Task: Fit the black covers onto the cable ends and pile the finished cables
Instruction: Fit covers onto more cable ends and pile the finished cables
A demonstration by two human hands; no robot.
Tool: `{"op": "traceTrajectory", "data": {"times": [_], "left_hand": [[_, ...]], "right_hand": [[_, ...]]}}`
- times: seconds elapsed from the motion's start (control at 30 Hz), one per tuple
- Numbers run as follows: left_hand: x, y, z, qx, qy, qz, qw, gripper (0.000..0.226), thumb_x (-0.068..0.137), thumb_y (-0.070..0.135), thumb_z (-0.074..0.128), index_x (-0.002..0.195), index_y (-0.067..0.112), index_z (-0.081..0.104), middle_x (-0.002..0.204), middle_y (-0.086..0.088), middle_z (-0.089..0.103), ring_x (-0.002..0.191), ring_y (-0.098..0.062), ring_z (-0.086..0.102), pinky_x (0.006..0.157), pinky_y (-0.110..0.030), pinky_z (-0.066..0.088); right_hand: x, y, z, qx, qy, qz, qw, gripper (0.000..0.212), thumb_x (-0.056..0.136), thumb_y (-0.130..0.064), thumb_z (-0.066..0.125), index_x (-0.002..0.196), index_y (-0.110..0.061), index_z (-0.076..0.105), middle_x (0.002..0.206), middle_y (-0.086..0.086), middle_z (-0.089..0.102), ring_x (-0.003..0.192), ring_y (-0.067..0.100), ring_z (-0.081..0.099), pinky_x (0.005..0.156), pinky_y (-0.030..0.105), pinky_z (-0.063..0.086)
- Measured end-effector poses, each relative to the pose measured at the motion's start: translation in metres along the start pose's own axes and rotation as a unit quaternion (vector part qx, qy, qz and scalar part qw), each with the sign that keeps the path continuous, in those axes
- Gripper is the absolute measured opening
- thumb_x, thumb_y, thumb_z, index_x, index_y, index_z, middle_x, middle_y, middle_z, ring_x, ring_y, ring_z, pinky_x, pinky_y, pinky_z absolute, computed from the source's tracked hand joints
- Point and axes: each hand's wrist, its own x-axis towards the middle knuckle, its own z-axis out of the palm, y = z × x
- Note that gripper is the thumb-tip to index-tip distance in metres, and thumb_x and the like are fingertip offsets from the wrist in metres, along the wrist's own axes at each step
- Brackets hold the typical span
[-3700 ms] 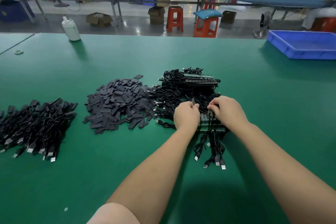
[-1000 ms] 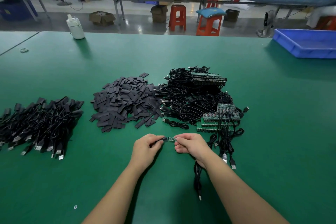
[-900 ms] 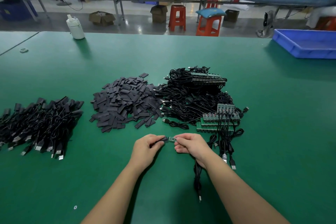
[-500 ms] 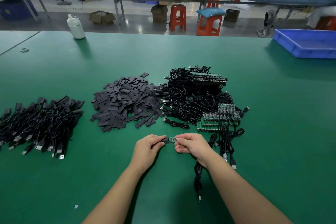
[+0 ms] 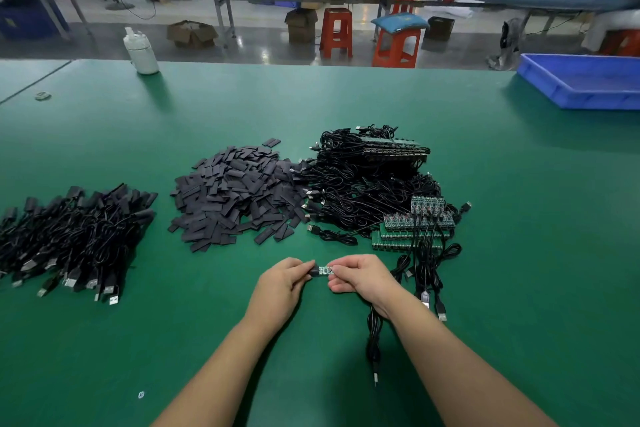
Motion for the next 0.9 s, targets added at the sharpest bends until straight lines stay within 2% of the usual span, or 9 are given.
{"op": "traceTrajectory", "data": {"times": [0.1, 0.23, 0.43, 0.57, 0.77, 0.9], "left_hand": [[-0.001, -0.001, -0.003, 0.040, -0.013, 0.036, 0.998, 0.030, 0.095, 0.014, 0.063, 0.123, 0.019, 0.069, 0.108, 0.003, 0.070, 0.095, -0.019, 0.064, 0.082, -0.027, 0.050], [0.001, -0.004, -0.007, 0.084, -0.043, 0.055, 0.994, 0.034, 0.099, 0.018, 0.057, 0.132, 0.021, 0.063, 0.119, 0.004, 0.068, 0.105, -0.017, 0.061, 0.086, -0.026, 0.047], [0.005, 0.004, -0.011, 0.041, -0.030, 0.014, 0.999, 0.031, 0.096, 0.027, 0.062, 0.125, 0.017, 0.068, 0.109, 0.001, 0.070, 0.098, -0.018, 0.064, 0.087, -0.025, 0.048], [0.009, 0.006, -0.013, 0.054, -0.054, 0.014, 0.997, 0.029, 0.097, 0.029, 0.060, 0.123, 0.019, 0.068, 0.109, 0.001, 0.069, 0.099, -0.018, 0.064, 0.088, -0.027, 0.048], [0.011, 0.010, -0.017, 0.103, -0.072, 0.081, 0.989, 0.025, 0.099, 0.022, 0.056, 0.121, 0.018, 0.067, 0.105, 0.003, 0.069, 0.097, -0.018, 0.065, 0.083, -0.031, 0.051], [0.012, 0.012, -0.013, 0.118, -0.089, 0.093, 0.985, 0.034, 0.101, 0.025, 0.052, 0.132, 0.018, 0.061, 0.118, 0.004, 0.068, 0.106, -0.015, 0.064, 0.090, -0.029, 0.049]], "right_hand": [[0.000, 0.000, 0.001, -0.001, -0.001, 0.002, 1.000, 0.010, 0.097, -0.008, 0.064, 0.102, -0.007, 0.072, 0.083, 0.011, 0.077, 0.077, 0.018, 0.075, 0.070, 0.019, 0.057], [-0.001, -0.001, 0.001, 0.000, -0.003, 0.003, 1.000, 0.011, 0.097, -0.009, 0.064, 0.103, -0.007, 0.072, 0.085, 0.011, 0.077, 0.078, 0.019, 0.075, 0.070, 0.019, 0.057], [-0.002, -0.003, 0.001, 0.008, -0.013, 0.003, 1.000, 0.010, 0.096, -0.006, 0.064, 0.103, -0.008, 0.071, 0.088, 0.009, 0.078, 0.085, 0.021, 0.076, 0.071, 0.019, 0.058], [-0.003, -0.003, 0.002, -0.003, -0.020, -0.002, 1.000, 0.011, 0.096, -0.006, 0.064, 0.103, -0.010, 0.071, 0.088, 0.008, 0.078, 0.083, 0.020, 0.076, 0.072, 0.021, 0.058], [-0.006, -0.005, 0.003, -0.012, -0.025, -0.007, 1.000, 0.011, 0.098, -0.006, 0.062, 0.101, -0.009, 0.071, 0.084, 0.006, 0.078, 0.076, 0.016, 0.075, 0.068, 0.020, 0.058], [-0.008, -0.007, 0.005, -0.026, -0.032, -0.008, 0.999, 0.010, 0.097, -0.005, 0.062, 0.102, -0.010, 0.069, 0.083, 0.006, 0.077, 0.074, 0.017, 0.074, 0.068, 0.022, 0.058]]}}
